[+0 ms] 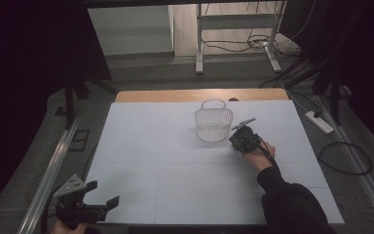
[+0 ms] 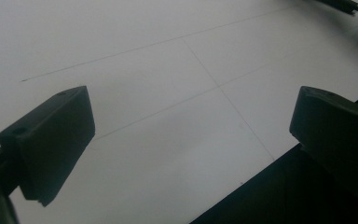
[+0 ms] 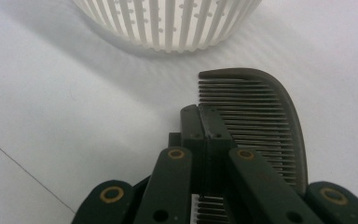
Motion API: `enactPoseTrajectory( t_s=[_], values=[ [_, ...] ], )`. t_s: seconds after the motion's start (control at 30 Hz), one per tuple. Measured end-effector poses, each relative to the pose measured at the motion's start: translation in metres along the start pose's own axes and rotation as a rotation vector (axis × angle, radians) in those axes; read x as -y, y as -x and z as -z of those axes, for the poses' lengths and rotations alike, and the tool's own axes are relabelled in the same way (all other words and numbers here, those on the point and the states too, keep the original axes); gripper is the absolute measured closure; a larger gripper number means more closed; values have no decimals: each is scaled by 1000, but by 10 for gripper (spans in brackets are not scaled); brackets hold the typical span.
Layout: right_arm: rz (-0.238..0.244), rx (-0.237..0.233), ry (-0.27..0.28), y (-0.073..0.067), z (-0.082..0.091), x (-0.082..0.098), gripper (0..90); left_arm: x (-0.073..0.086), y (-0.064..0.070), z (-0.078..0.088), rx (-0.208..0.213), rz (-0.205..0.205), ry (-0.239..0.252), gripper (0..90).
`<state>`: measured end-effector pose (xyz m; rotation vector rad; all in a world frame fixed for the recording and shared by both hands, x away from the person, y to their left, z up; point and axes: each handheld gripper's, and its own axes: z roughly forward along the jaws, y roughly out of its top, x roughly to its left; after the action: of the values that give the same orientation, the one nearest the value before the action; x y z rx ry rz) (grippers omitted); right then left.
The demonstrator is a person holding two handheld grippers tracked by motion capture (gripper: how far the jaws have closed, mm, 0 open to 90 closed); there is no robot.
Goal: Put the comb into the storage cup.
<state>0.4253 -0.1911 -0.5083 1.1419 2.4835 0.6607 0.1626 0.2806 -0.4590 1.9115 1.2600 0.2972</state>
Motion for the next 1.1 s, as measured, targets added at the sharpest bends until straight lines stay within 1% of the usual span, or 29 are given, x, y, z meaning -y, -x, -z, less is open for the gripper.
enactPoseTrajectory(
  t_s=[0.1,0.17,0.2,0.27,0.33,0.4,0.57,0.63,0.67,0.7,0.8,0.93,1.0,1.03,1.07,1.1],
  values=[
    [13,6,2,-2,2,0,894,0,0,0,-1,-1,0,7],
    [9,-8,23,-2,8,-1,893,0,0,0,0,-1,1,7],
    [9,-8,23,-2,8,-1,893,0,0,0,0,0,1,7],
    [1,-28,57,-3,17,-2,891,0,0,0,0,1,1,7],
    [-7,-44,69,-4,25,-1,850,0,0,0,1,1,1,7],
    [-2,-50,76,-3,31,1,829,0,0,0,0,1,1,7],
    [-16,-91,98,-1,47,7,718,0,0,0,-2,2,1,7],
    [-17,-111,104,-1,52,9,663,0,0,0,-2,3,0,7],
    [-15,-118,107,-1,56,11,621,0,0,0,-2,2,0,7],
    [-15,-118,107,-1,56,11,621,0,0,0,-2,2,0,7],
    [-16,-126,98,-3,61,12,552,0,0,0,-2,3,1,7],
    [7,-114,86,-6,68,16,472,0,0,0,-1,4,2,6],
    [14,-108,89,-6,73,20,436,0,0,0,-1,4,2,6],
    [14,-110,89,-6,75,21,412,0,0,0,-1,3,1,6],
    [13,-104,86,-6,80,25,365,0,0,0,-1,3,1,7],
    [13,-104,86,-6,80,25,365,0,0,0,-1,3,1,7]
  ],
)
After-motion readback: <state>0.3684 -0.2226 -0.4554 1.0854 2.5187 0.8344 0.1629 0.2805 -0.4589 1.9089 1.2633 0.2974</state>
